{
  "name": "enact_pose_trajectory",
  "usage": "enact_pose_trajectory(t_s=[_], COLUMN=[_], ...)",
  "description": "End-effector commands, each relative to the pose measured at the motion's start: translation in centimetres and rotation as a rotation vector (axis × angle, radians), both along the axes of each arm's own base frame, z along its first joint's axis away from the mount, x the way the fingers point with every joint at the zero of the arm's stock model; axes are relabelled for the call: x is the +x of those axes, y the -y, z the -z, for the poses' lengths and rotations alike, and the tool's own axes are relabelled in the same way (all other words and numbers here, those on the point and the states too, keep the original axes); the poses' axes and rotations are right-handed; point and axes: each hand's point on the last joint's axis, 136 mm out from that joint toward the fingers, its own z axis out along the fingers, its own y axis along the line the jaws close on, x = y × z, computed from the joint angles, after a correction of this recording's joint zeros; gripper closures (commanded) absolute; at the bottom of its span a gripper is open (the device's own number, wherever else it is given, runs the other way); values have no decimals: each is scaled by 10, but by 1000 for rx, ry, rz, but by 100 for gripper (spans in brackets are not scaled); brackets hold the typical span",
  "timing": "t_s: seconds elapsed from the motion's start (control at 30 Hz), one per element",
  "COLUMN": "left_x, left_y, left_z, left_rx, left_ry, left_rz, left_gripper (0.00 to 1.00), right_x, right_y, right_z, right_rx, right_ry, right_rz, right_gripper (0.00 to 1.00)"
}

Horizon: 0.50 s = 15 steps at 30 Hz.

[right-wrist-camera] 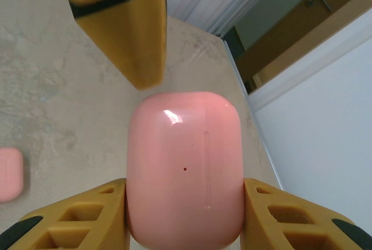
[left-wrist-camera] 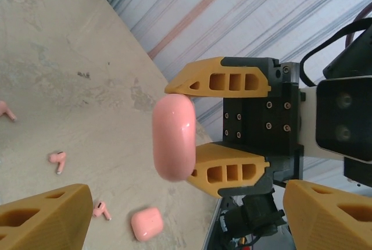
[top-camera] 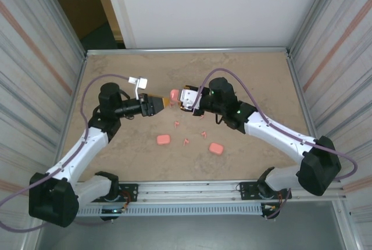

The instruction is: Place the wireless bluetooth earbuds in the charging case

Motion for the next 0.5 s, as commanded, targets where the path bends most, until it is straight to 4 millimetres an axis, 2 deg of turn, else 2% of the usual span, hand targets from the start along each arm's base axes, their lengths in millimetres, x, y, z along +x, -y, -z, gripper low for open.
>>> enact_pose_trajectory(t_s=[0.0,0.17,0.47], left_x=[0,2,5], left_y=[10,19,22], left_z=[-23,-21,-13], left_rx=[-20,-19,-16], left_ry=[98,95,79], left_rz=[33,50,50], left_gripper=[16,21,38], right_x=[-7,-9,-8], right_y=[1,-1,-4], right_z=[-14,-16,-16], right_rx=[23,31,37], right_ry=[52,53,54], right_rz=[-15,-21,-19], right_gripper=[62,62,62])
